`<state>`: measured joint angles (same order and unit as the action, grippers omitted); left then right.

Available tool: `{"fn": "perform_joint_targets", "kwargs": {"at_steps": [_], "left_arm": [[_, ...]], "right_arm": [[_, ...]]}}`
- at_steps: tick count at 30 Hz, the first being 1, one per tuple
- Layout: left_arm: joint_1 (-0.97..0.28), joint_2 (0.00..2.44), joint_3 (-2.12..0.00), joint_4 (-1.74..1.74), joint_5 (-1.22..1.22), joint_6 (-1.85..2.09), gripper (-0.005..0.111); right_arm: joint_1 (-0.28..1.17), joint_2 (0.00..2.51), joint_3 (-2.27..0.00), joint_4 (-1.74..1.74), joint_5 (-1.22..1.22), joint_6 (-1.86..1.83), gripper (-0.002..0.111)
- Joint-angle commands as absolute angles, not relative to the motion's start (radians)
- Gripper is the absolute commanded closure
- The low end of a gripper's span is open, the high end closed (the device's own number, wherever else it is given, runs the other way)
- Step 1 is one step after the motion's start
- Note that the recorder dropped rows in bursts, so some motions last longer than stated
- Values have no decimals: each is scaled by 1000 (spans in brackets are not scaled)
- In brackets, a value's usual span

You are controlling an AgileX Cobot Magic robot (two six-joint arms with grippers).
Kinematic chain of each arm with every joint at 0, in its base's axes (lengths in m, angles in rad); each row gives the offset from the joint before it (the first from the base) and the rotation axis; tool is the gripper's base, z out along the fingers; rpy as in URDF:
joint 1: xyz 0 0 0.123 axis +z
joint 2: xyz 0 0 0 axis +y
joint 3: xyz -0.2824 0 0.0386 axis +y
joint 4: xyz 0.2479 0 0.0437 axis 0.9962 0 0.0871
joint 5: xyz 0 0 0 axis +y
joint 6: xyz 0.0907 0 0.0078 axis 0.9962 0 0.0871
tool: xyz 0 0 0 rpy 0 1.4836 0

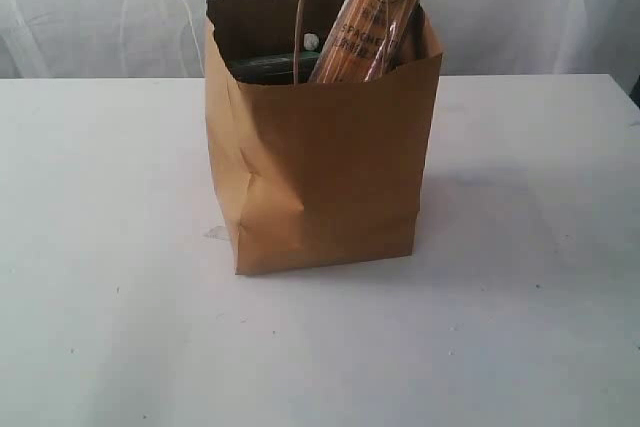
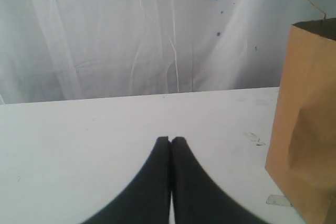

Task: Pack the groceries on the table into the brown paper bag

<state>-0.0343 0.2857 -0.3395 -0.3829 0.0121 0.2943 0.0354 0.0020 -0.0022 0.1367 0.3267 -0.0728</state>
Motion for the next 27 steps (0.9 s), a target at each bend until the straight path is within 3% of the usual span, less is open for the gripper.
{"fn": "perform_joint_targets", "kwargs": {"at_steps": [1, 10, 15, 20, 27], "left_arm": [[-33, 277, -339, -380, 19, 289, 107], [-41, 279, -319, -307, 178, 332, 107], [-11, 300, -166, -270, -9, 191, 107], [135, 298, 0, -51, -169, -145, 107], [198, 232, 0, -20, 226, -171, 107]], "right_arm": [[39, 0, 0, 138, 317, -74, 108], [39, 0, 0, 138, 317, -74, 108], [39, 0, 0, 138, 317, -74, 108], [39, 0, 0, 138, 317, -74, 108], [39, 0, 0, 138, 317, -74, 108]]}}
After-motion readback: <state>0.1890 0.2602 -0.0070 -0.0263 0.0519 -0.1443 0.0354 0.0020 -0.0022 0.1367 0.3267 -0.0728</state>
